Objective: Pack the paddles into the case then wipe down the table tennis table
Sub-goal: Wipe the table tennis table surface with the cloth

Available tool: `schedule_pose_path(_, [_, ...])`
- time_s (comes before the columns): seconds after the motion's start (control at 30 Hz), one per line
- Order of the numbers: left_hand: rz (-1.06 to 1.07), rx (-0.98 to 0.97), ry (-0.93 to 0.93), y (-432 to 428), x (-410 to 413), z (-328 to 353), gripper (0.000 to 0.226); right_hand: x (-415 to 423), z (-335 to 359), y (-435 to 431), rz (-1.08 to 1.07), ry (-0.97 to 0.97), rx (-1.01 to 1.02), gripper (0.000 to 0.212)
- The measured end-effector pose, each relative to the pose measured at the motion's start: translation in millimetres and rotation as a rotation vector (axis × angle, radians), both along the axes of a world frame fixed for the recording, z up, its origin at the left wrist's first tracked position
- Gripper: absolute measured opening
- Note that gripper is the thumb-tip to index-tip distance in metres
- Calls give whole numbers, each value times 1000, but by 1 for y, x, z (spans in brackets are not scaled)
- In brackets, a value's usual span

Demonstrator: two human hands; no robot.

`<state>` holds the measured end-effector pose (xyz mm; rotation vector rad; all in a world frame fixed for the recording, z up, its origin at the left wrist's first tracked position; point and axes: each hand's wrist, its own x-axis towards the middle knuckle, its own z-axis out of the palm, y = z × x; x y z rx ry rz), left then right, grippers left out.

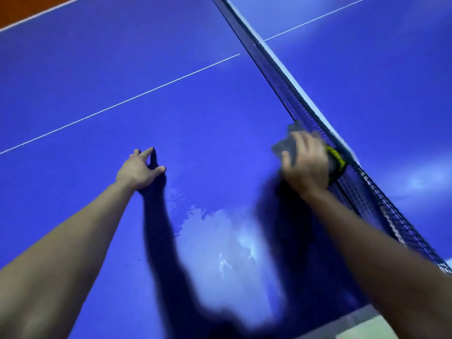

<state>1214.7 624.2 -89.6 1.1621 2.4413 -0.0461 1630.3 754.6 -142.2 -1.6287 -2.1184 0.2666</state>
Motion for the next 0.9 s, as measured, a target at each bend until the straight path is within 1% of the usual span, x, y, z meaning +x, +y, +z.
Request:
schedule_pose_path(0.03, [0, 28, 1, -6, 4, 2, 80, 13, 1, 7, -78, -11, -18, 62])
schedule_pose_path(0.1, [-10, 56, -6, -27, 14, 8, 75, -1, 0, -6, -172, -36, -33, 63])
schedule_pose_path(0.13, [-23, 62, -9, -39, 20, 11, 75, -22, 0, -26, -181, -29, -35, 63])
schedule_pose_path(0.17, [-29, 56, -14, -52, 26, 14, 77, -48, 3, -54, -138, -26, -50, 62])
schedule_pose_path(0.2, [-29, 47, -15, -66, 34, 16, 80, -76, 7, -88, -28, -31, -63, 62])
schedule_pose_path(0.27, [-12, 14, -6, -94, 47, 20, 88, -126, 12, -158, 266, -52, -101, 61])
schedule_pose_path(0.33, [5, -14, -1, -126, 62, 22, 98, -149, 18, -209, 536, -50, -135, 59])
schedule_pose_path(0.4, [45, -24, -16, -156, 82, 24, 108, -137, 19, -209, 639, -9, -124, 58])
schedule_pose_path(0.47, [68, -34, -29, -186, 108, 28, 119, -97, 14, -178, 583, 19, -75, 58])
schedule_pose_path(0.57, [44, -95, -43, -226, 153, 31, 143, 3, 2, -118, 268, 14, -17, 59])
schedule_pose_path(0.63, [24, -158, -28, -251, 180, 28, 156, 61, -1, -93, 93, -10, -19, 60])
schedule_pose_path(0.7, [13, -201, 16, -270, 200, 26, 164, 69, -1, -98, -50, -73, -29, 62])
schedule_pose_path(0.77, [20, -229, 32, -287, 218, 24, 169, 34, 4, -139, -133, -83, -85, 63])
schedule_pose_path(0.8, [30, -244, 35, -295, 225, 23, 170, 10, 8, -173, -83, -83, -99, 62])
schedule_pose_path(0.83, [35, -256, 38, -301, 232, 23, 171, -15, 11, -210, 43, -74, -95, 61])
schedule_pose_path(0.9, [37, -269, 42, -311, 244, 21, 173, -50, 15, -285, 395, -75, -89, 58])
